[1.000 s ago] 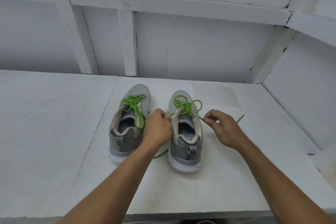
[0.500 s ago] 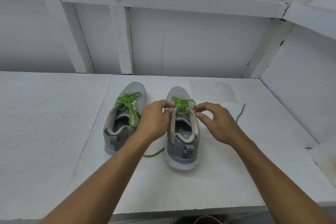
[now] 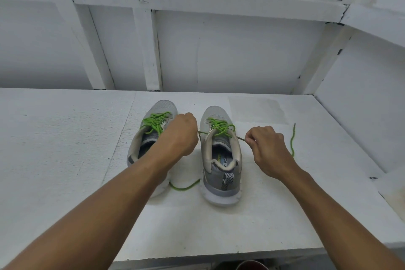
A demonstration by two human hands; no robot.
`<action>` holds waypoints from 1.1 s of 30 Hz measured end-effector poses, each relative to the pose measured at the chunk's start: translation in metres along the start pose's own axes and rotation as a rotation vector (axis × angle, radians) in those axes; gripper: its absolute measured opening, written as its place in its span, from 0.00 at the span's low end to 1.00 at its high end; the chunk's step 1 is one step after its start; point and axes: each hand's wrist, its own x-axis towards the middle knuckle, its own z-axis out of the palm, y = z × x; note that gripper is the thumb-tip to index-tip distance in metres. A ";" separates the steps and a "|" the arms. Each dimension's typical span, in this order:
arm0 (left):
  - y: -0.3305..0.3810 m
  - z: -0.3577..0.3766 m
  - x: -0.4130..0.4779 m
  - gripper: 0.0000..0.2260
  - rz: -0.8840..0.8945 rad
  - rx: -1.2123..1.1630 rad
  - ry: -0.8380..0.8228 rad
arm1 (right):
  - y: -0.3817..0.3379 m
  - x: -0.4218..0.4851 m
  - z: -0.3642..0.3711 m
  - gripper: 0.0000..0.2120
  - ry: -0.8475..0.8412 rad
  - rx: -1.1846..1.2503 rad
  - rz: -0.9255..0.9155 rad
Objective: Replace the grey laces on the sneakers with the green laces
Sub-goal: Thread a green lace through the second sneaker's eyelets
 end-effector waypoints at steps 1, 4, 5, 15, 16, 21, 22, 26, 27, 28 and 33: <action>-0.002 -0.001 0.000 0.08 -0.007 0.019 -0.004 | 0.000 0.000 0.000 0.09 -0.002 -0.009 0.001; -0.006 -0.005 0.000 0.09 0.004 0.107 0.006 | 0.004 -0.006 0.004 0.08 0.001 -0.015 0.014; -0.007 -0.006 0.000 0.09 0.004 0.121 0.010 | 0.006 -0.007 0.005 0.08 -0.005 -0.011 0.022; 0.008 -0.009 0.000 0.14 0.311 -0.053 -0.055 | -0.015 0.004 -0.009 0.08 0.042 0.221 -0.030; 0.007 -0.008 0.001 0.13 0.314 -0.074 -0.046 | -0.015 0.006 -0.010 0.07 0.032 0.224 -0.028; -0.002 -0.004 0.006 0.08 0.311 -0.047 -0.017 | -0.016 0.009 -0.006 0.08 0.024 0.193 -0.063; -0.004 -0.004 0.006 0.08 0.312 -0.040 -0.020 | -0.017 0.009 -0.005 0.09 0.020 0.150 -0.076; -0.009 -0.005 0.007 0.10 0.299 -0.013 -0.028 | -0.017 0.009 -0.006 0.12 0.014 0.000 -0.089; -0.009 -0.005 0.006 0.09 0.292 -0.019 -0.028 | -0.017 0.009 -0.006 0.12 0.017 0.016 -0.083; -0.009 -0.004 0.005 0.09 0.288 -0.037 -0.016 | -0.016 0.008 -0.006 0.12 0.014 0.053 -0.067; -0.002 -0.001 -0.011 0.13 0.292 -0.167 0.099 | -0.022 0.005 -0.010 0.11 -0.007 0.314 0.061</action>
